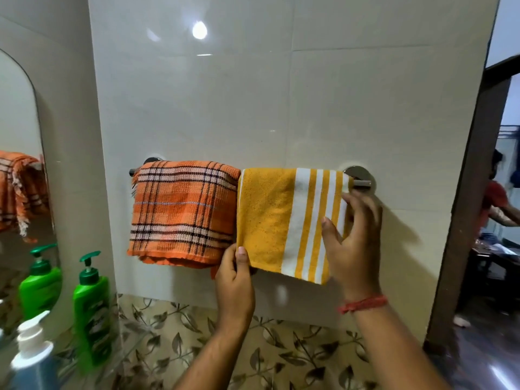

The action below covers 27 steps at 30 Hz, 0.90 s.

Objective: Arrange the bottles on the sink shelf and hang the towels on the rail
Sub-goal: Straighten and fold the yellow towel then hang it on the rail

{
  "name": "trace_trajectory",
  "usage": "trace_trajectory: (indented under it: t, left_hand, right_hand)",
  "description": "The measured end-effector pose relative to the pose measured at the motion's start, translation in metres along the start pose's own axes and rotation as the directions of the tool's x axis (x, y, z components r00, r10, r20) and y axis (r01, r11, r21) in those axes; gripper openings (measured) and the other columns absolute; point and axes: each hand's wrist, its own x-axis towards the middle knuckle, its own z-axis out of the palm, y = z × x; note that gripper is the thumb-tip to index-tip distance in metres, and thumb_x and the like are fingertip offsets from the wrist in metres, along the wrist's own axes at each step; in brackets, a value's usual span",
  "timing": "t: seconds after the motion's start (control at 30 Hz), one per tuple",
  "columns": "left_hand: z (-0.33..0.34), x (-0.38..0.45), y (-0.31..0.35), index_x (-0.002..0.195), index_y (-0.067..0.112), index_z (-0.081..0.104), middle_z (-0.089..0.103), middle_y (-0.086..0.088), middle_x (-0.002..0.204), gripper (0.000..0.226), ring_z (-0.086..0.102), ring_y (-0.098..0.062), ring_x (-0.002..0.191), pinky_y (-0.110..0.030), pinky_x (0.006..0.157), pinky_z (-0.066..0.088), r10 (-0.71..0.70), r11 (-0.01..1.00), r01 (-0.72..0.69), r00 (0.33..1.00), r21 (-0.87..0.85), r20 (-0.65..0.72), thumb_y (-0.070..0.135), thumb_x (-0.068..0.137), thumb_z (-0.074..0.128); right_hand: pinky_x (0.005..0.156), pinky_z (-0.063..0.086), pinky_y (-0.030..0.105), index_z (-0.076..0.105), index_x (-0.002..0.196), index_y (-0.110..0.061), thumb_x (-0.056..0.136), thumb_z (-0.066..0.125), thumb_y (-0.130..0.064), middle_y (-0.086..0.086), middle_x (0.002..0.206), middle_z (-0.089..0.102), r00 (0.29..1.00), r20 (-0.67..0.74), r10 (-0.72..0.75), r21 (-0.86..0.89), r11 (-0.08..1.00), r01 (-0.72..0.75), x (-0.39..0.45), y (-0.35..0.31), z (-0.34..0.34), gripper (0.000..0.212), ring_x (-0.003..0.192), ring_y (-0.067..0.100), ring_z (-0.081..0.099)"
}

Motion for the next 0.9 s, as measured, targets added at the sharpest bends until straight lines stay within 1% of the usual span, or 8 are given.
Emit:
trace_trajectory:
  t: [0.07, 0.13, 0.3, 0.43, 0.53, 0.63, 0.8, 0.9]
  left_hand:
    - [0.000, -0.005, 0.000, 0.099, 0.032, 0.066, 0.071, -0.003, 0.095, 0.028, 0.069, -0.023, 0.091, -0.042, 0.077, 0.060, -0.074, 0.994, 0.073, 0.997, -0.082, -0.005, 0.039, 0.107, 0.041]
    - [0.000, -0.008, 0.005, 0.099, 0.021, 0.067, 0.071, -0.012, 0.097, 0.034, 0.069, -0.033, 0.091, -0.047, 0.079, 0.061, -0.172, 0.969, 0.166, 0.985, -0.184, -0.015, 0.031, 0.109, 0.037]
    - [-0.002, -0.004, 0.021, 0.083, 0.009, 0.066, 0.063, 0.011, 0.067, 0.034, 0.062, -0.008, 0.070, -0.047, 0.081, 0.058, -0.259, 0.945, 0.245, 0.965, -0.215, -0.037, 0.016, 0.106, 0.041]
    - [-0.003, -0.003, 0.022, 0.098, 0.013, 0.068, 0.071, -0.008, 0.095, 0.017, 0.068, -0.025, 0.090, -0.043, 0.081, 0.060, -0.286, 0.946, 0.269, 0.955, -0.183, -0.078, 0.016, 0.103, 0.051]
    - [-0.002, 0.000, 0.021, 0.094, 0.012, 0.061, 0.065, -0.008, 0.091, 0.013, 0.065, -0.021, 0.081, -0.038, 0.074, 0.058, -0.379, 0.909, 0.356, 0.923, -0.216, -0.072, 0.015, 0.102, 0.051]
    - [0.000, 0.003, 0.025, 0.083, 0.011, 0.054, 0.050, -0.002, 0.070, 0.019, 0.049, -0.012, 0.059, -0.030, 0.062, 0.049, -0.569, 0.738, 0.514, 0.822, -0.437, 0.005, 0.008, 0.100, 0.046]
    - [-0.001, -0.001, 0.032, 0.077, 0.010, 0.052, 0.046, -0.002, 0.070, 0.026, 0.041, -0.012, 0.061, -0.029, 0.066, 0.043, -0.697, 0.419, 0.624, 0.686, -0.659, 0.207, 0.010, 0.100, 0.040]
    - [0.001, -0.005, 0.032, 0.080, 0.013, 0.055, 0.051, -0.002, 0.075, 0.024, 0.049, -0.013, 0.065, -0.031, 0.069, 0.045, -0.669, 0.565, 0.605, 0.734, -0.561, 0.117, 0.013, 0.102, 0.045]
  right_hand:
    - [0.097, 0.050, 0.033, 0.046, 0.131, -0.026, 0.089, 0.072, -0.022, -0.011, 0.123, 0.055, 0.930, 0.055, 0.363, 0.291, 0.885, -0.363, -0.026, -0.004, 0.006, 0.050, 0.116, 0.008, 0.057]
    - [0.089, 0.055, 0.032, 0.052, 0.118, -0.030, 0.091, 0.070, -0.026, -0.018, 0.110, 0.065, 0.864, 0.127, 0.488, 0.401, 0.771, -0.494, -0.041, 0.002, 0.008, 0.033, 0.102, 0.004, 0.065]
    - [0.068, 0.053, 0.016, 0.064, 0.101, -0.030, 0.094, 0.064, -0.028, -0.012, 0.099, 0.072, 0.863, 0.256, 0.435, 0.413, 0.758, -0.504, -0.057, 0.007, -0.003, 0.008, 0.087, -0.001, 0.068]
    - [0.062, 0.054, 0.016, 0.063, 0.105, -0.028, 0.095, 0.063, -0.025, -0.010, 0.102, 0.071, 0.858, 0.274, 0.435, 0.425, 0.746, -0.514, -0.060, 0.004, -0.006, 0.010, 0.085, -0.002, 0.069]
    - [0.060, 0.057, 0.025, 0.064, 0.105, -0.027, 0.096, 0.062, -0.026, -0.008, 0.098, 0.072, 0.841, 0.277, 0.464, 0.454, 0.708, -0.540, -0.063, 0.004, -0.005, 0.010, 0.084, 0.009, 0.071]
    - [0.059, 0.058, 0.035, 0.064, 0.105, -0.027, 0.097, 0.061, -0.026, -0.005, 0.102, 0.072, 0.818, 0.281, 0.502, 0.479, 0.665, -0.572, -0.065, 0.005, -0.005, 0.009, 0.087, 0.020, 0.071]
    - [0.067, 0.057, 0.037, 0.066, 0.108, -0.028, 0.098, 0.059, -0.023, -0.008, 0.104, 0.075, 0.783, 0.307, 0.541, 0.531, 0.585, -0.613, -0.064, 0.004, -0.005, 0.013, 0.093, 0.013, 0.072]
    - [0.087, 0.056, 0.038, 0.066, 0.110, -0.029, 0.098, 0.059, -0.025, -0.008, 0.108, 0.074, 0.762, 0.338, 0.553, 0.505, 0.576, -0.642, -0.065, 0.007, -0.006, 0.014, 0.104, 0.011, 0.069]
